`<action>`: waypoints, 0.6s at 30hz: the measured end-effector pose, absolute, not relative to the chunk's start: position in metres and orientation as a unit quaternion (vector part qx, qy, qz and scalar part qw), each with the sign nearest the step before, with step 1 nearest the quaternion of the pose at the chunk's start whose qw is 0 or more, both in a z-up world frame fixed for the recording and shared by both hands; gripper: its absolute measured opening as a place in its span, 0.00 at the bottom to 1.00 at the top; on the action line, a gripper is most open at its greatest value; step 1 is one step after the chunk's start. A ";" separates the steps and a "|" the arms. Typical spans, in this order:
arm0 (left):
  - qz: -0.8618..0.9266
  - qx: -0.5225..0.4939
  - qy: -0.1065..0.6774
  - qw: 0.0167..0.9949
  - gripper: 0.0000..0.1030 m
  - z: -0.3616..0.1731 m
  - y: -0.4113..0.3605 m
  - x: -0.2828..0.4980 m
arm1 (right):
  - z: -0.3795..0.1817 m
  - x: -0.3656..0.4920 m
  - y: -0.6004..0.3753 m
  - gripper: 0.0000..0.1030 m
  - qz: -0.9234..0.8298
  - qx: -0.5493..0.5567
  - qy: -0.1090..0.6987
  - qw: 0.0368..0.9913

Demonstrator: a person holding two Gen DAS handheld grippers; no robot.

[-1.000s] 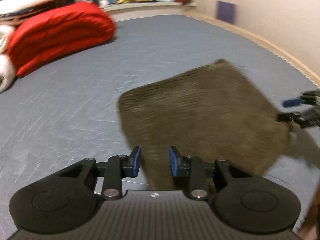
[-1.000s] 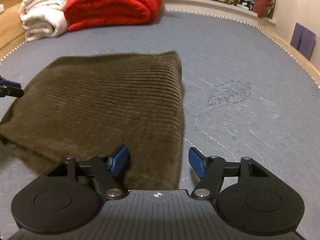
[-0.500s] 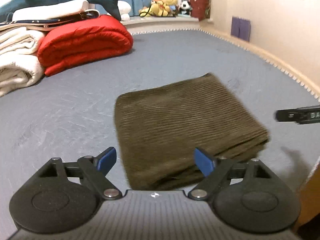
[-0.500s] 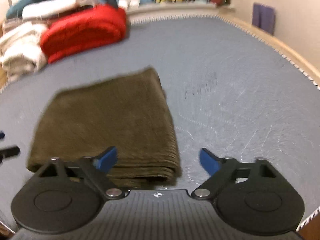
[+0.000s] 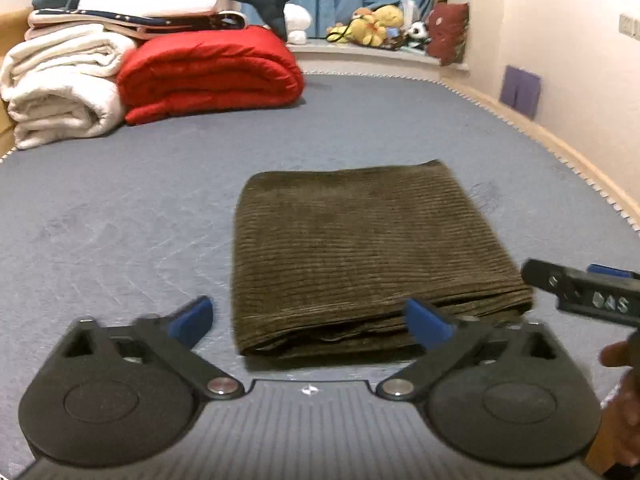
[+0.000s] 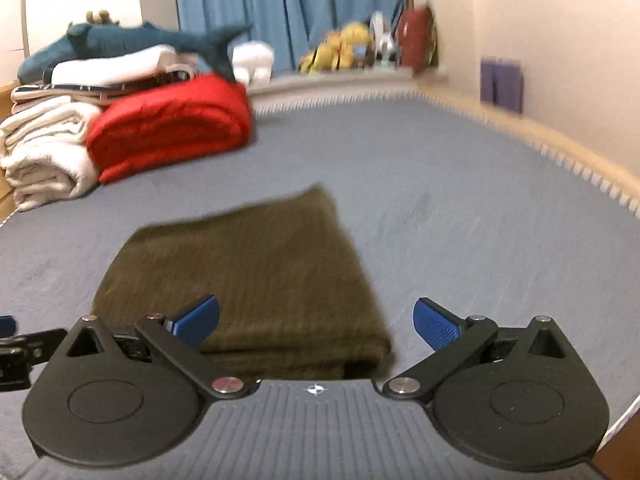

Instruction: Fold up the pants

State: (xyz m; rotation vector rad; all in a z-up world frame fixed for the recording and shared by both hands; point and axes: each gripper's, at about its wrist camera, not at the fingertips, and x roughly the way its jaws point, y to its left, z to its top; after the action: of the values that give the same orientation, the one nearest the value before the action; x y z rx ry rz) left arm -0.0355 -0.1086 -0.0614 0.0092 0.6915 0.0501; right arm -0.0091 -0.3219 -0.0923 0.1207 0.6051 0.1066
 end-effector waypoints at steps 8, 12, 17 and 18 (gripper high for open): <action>0.031 -0.027 0.382 0.923 1.00 -0.077 -0.100 -0.024 | -0.101 -0.007 -0.299 0.99 0.079 0.028 0.314 0.946; 0.038 -0.028 0.385 0.922 1.00 -0.081 -0.101 -0.024 | -0.098 -0.007 -0.295 0.99 0.083 0.022 0.308 0.948; 0.037 -0.041 0.402 0.914 1.00 -0.089 -0.101 -0.022 | -0.093 -0.008 -0.296 0.99 0.087 0.026 0.306 0.948; 0.038 -0.042 0.403 0.913 1.00 -0.089 -0.102 -0.023 | -0.093 -0.009 -0.296 0.99 0.088 0.023 0.305 0.948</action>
State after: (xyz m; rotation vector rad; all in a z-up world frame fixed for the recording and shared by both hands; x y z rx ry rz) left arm -0.0226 -0.1016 -0.0892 -0.0875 0.8310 0.0781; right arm -0.0095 -0.2962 -0.0931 0.0470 0.6198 0.1786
